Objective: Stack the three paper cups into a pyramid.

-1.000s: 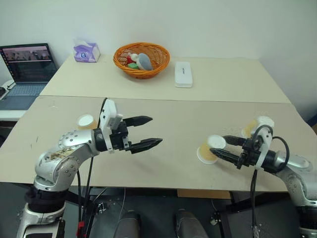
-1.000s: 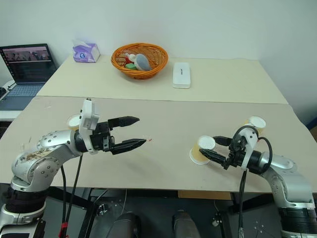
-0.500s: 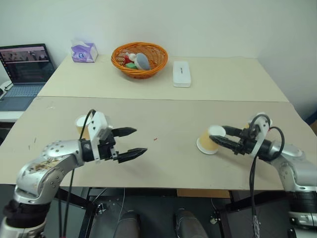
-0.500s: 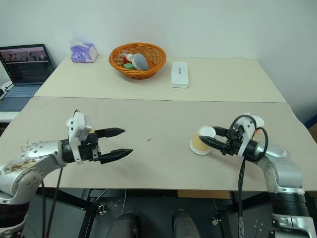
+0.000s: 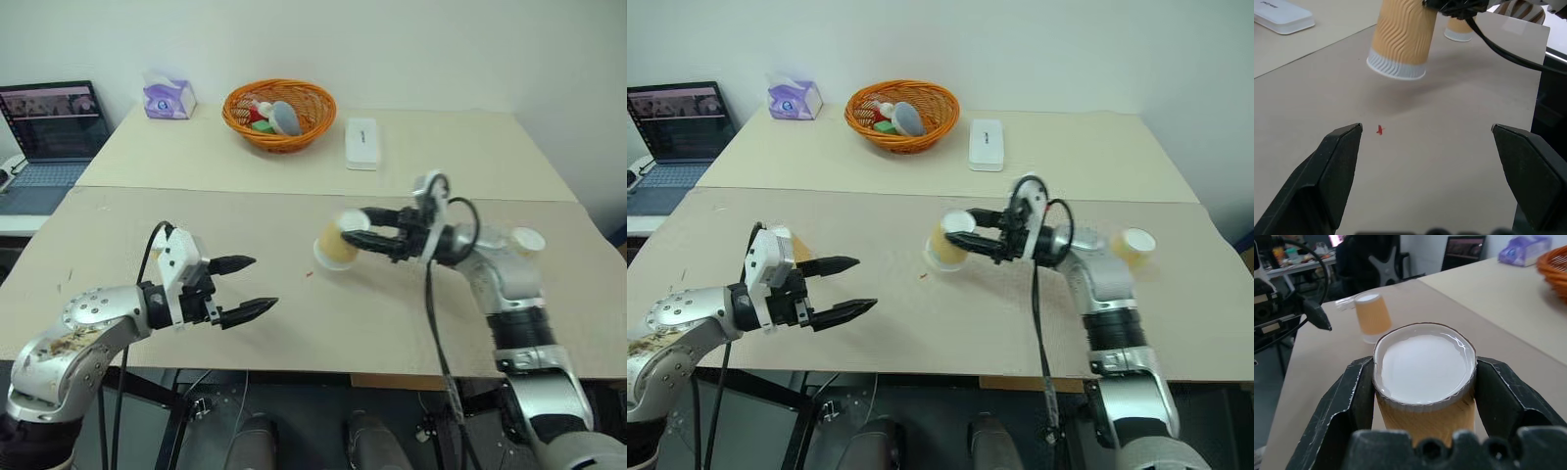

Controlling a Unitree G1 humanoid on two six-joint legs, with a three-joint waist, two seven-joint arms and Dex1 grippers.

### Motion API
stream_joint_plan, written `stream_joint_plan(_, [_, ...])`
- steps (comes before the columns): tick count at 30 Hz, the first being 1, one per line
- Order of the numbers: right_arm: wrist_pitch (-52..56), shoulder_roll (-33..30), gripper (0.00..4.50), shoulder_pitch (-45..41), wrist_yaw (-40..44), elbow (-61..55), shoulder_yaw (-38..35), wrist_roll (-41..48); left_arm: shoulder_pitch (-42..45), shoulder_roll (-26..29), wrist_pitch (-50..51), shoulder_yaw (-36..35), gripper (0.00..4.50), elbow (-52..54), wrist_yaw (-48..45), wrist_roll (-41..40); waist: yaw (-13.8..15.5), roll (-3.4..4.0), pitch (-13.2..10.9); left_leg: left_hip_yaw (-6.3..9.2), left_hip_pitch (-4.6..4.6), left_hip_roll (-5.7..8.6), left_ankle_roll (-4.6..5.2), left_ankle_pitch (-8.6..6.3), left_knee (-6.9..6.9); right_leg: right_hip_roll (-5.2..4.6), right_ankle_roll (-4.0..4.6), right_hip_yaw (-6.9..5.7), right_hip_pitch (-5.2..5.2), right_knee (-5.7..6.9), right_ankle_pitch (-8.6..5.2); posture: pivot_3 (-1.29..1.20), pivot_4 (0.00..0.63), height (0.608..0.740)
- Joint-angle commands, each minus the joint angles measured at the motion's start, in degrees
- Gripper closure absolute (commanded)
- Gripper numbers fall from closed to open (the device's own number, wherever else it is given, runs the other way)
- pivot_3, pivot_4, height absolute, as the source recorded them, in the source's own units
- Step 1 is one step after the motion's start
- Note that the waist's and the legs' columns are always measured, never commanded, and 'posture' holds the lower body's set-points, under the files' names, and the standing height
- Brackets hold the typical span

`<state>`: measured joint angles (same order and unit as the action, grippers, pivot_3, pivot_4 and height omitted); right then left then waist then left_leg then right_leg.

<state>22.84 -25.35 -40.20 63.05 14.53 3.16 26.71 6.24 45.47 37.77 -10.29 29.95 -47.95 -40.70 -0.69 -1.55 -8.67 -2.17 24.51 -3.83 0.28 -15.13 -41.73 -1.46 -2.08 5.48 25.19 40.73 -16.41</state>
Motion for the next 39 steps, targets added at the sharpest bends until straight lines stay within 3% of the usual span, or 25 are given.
stream_joint_plan(1, [-4.7, 2.4, 1.69, -3.8, 2.5, 4.9, 2.2, -3.1, -0.7, 0.3, 0.3, -2.9, 0.00, 3.1, 1.0, -1.8, 0.0, 0.01, 0.0, 0.00, 0.01, 0.00, -0.01, 0.01, -0.01, -0.01, 0.00, -0.01, 0.00, 0.00, 0.00, 0.00, 0.150, 0.675])
stream_joint_plan(10, [-13.3, 10.0, 1.69, -13.4, 5.7, 20.2, 4.9, -8.9, -2.7, 0.4, 1.3, -4.6, 0.00, 5.7, 3.0, -3.5, -0.7, 0.08, -0.2, 0.00, 0.00, -0.02, -0.02, 0.01, 0.01, 0.02, 0.05, 0.00, 0.11, 0.15, 0.00, 0.00, 0.150, 0.675])
stream_joint_plan(21, [-16.9, 13.2, 1.69, -14.5, 8.3, 25.5, 5.8, -12.8, -2.2, -0.6, 1.6, -4.0, 0.00, 5.8, 4.4, -3.9, -0.5, 0.10, -0.3, 0.01, 0.08, -0.01, -0.04, 0.02, 0.00, 0.00, 0.10, -0.04, 0.24, 0.30, -0.02, 0.00, 0.150, 0.675])
stream_joint_plan(25, [-21.6, 14.8, 1.69, -15.6, 3.4, 30.9, 4.8, -15.8, -1.4, -1.1, 1.8, -3.8, 0.00, 5.7, 4.7, -4.7, -0.6, 0.10, -0.3, 0.01, 0.09, -0.01, -0.04, 0.02, 0.00, -0.01, 0.10, -0.03, 0.25, 0.30, -0.02, 0.00, 0.150, 0.675])
stream_joint_plan(29, [-23.6, 15.3, 1.69, -16.2, 3.6, 33.3, 4.0, -16.0, -0.7, -1.2, 1.9, -3.5, 0.00, 5.4, 5.1, -5.0, -0.8, 0.10, -0.3, 0.01, 0.09, -0.01, -0.11, 0.06, -0.01, 0.00, 0.11, -0.03, 0.25, 0.34, -0.02, 0.00, 0.150, 0.675])
stream_joint_plan(31, [-23.3, 15.5, 0.80, -16.5, 3.0, 34.1, 3.3, -15.8, -0.5, -1.3, 1.9, -3.2, 0.00, 5.3, 5.1, -5.0, -0.8, 0.10, -0.3, 0.02, 0.09, -0.01, -0.12, 0.06, -0.01, -0.01, 0.11, -0.04, 0.24, 0.34, -0.02, 0.00, 0.150, 0.675])
stream_joint_plan(34, [-22.9, 15.3, 0.02, -17.0, 1.7, 34.9, 2.9, -16.4, -0.4, -1.4, 1.7, -2.7, 0.00, 5.1, 5.0, -4.9, -0.9, 0.10, -0.3, 0.02, 0.12, -0.01, -0.12, 0.06, 0.00, -0.01, 0.11, -0.04, 0.28, 0.33, -0.02, 0.00, 0.150, 0.675])
stream_joint_plan(39, [-13.2, 11.1, 0.02, -16.6, 7.9, 28.8, 0.3, -11.1, 1.3, -1.7, 1.3, -1.4, 0.00, 3.6, 4.3, -4.6, -1.0, 0.10, -0.5, 0.04, 0.20, 0.00, -0.14, 0.07, 0.00, -0.01, 0.11, -0.05, 0.35, 0.36, -0.02, 0.00, 0.150, 0.675])
